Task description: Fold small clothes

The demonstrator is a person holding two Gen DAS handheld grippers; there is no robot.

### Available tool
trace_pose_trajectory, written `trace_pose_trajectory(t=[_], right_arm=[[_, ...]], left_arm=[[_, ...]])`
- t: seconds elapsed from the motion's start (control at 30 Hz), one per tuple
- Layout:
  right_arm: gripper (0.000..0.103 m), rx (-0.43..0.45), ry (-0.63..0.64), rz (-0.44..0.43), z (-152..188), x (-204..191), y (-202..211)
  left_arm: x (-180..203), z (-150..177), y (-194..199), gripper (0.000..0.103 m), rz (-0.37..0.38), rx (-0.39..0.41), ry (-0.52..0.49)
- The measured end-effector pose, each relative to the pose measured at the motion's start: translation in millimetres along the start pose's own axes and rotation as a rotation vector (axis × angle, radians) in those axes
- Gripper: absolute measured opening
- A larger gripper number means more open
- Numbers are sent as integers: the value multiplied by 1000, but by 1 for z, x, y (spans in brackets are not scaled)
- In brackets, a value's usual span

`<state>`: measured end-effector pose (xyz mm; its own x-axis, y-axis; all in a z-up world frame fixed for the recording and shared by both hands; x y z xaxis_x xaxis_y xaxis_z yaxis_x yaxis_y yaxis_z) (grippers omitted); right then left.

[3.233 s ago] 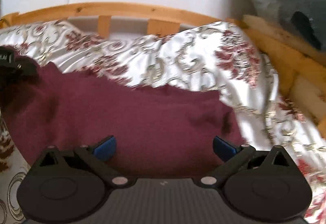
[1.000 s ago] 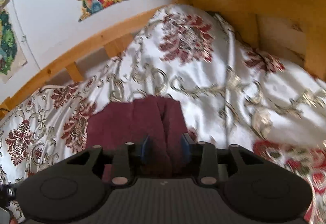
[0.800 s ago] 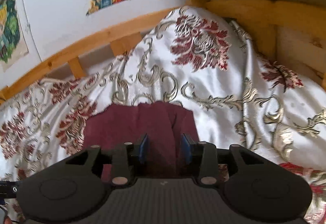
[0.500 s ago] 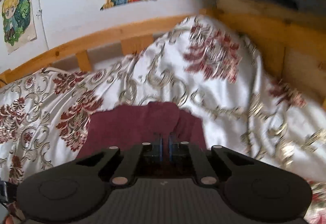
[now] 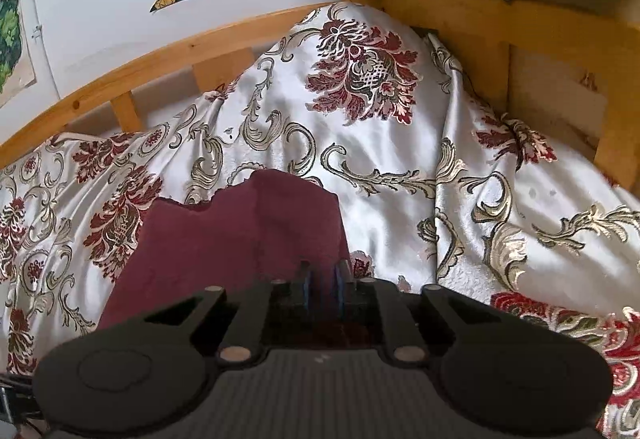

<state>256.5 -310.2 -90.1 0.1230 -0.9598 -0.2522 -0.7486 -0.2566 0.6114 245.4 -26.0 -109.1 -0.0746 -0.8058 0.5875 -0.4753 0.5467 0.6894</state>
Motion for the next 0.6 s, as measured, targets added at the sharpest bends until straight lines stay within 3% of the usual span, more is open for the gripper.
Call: trace_pose_trajectory(t=[0.07,0.2,0.23,0.33,0.6], right_arm=[[38,19,-9,-23,-5,1,-3],[42,59,-62,-72,-20,6,-18],[40,55,-59,-66,-23,4,-23],[12,59,-11,-26,-26,1,-31],[11,79,-20,-13,-23,8,-28]], left_arm=[[0,0,-1,99,-3,-3,8],[1,1,-1,99,-12,0,13],[1,1,-1,100,-12,0,15],[0,0,0,100,-11,3,13],[4,1,-2,102,-32,13,-11]])
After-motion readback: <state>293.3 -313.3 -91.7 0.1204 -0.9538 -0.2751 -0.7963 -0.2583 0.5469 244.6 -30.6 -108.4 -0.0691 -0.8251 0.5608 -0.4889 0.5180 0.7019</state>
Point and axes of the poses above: each gripper's, at about its wrist camera, not at the fingertips, and y roughly against the way its jaws point, x to its right, z to its underside, the point moved 2 cm from there along -y, roughly the way its jaws point, and after that the axes turned 4 degrees about -x, right-handed, at the moved point
